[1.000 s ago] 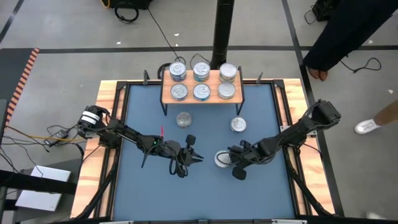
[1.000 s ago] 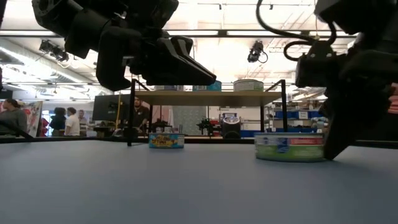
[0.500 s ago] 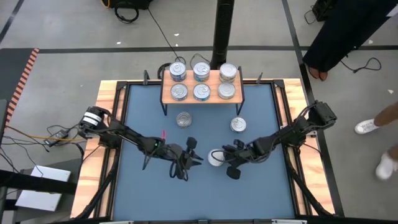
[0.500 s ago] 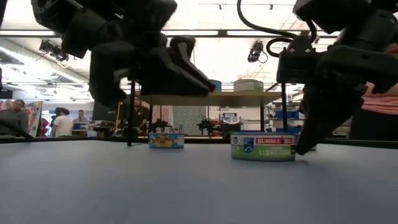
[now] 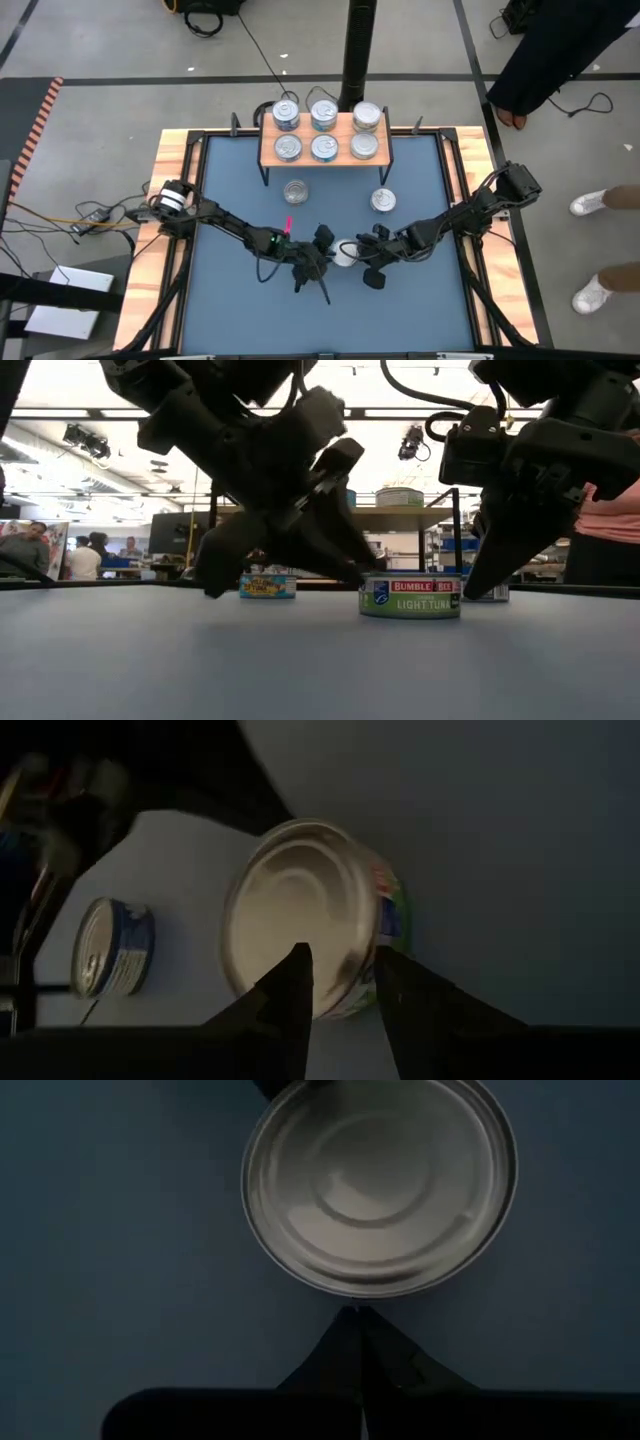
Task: Stack canned seafood by type on shelf
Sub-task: Stack the green tuna can on top of the green tuna can on the shelf
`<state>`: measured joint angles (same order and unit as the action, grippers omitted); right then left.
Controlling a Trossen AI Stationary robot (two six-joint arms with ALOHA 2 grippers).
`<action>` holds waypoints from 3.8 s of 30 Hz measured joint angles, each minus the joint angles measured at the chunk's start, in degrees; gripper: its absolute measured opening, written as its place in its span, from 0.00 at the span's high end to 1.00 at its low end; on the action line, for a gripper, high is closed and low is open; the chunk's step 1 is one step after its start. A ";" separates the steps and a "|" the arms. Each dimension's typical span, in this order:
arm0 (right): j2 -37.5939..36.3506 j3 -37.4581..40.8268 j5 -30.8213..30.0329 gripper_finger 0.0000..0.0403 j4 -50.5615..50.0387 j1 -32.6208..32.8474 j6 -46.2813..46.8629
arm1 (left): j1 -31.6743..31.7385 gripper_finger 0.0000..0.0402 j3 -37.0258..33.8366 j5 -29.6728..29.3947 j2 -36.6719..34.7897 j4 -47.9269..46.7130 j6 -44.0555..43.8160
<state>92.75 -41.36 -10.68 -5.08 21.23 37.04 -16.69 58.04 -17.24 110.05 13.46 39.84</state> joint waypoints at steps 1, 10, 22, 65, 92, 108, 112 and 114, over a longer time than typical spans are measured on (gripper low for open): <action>0.00 0.02 0.09 1.00 0.06 0.00 -0.19 | 0.00 0.71 0.42 0.05 0.23 -1.10 1.07; -0.02 0.01 0.31 1.00 1.52 0.02 -0.84 | 0.15 0.79 1.26 -0.69 1.04 -3.13 5.06; -0.13 -0.19 3.13 0.96 1.57 0.95 -2.50 | 0.20 0.99 4.60 0.09 1.02 -8.64 5.08; 22.36 -19.50 -49.46 0.51 -11.42 12.60 -24.56 | 3.41 1.00 12.35 7.03 0.99 -15.07 -13.29; 16.80 -19.39 -46.51 0.68 -17.03 12.85 -17.89 | 3.55 0.70 11.43 3.76 0.95 -21.84 -14.44; 16.19 -19.39 -46.36 0.64 -17.88 13.05 -17.15 | 3.93 0.98 10.56 0.44 3.00 -19.99 -9.51; 16.13 -19.39 -45.17 0.63 -18.36 13.25 -17.25 | 3.94 0.99 11.60 1.26 2.99 -21.61 -9.65; 16.13 -19.40 -42.18 0.62 -18.37 13.25 -17.23 | 4.04 1.00 12.93 2.73 3.11 -23.15 -10.77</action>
<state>108.88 -60.76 -52.86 -23.45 34.48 19.81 -12.65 70.98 -14.52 113.16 -9.69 29.06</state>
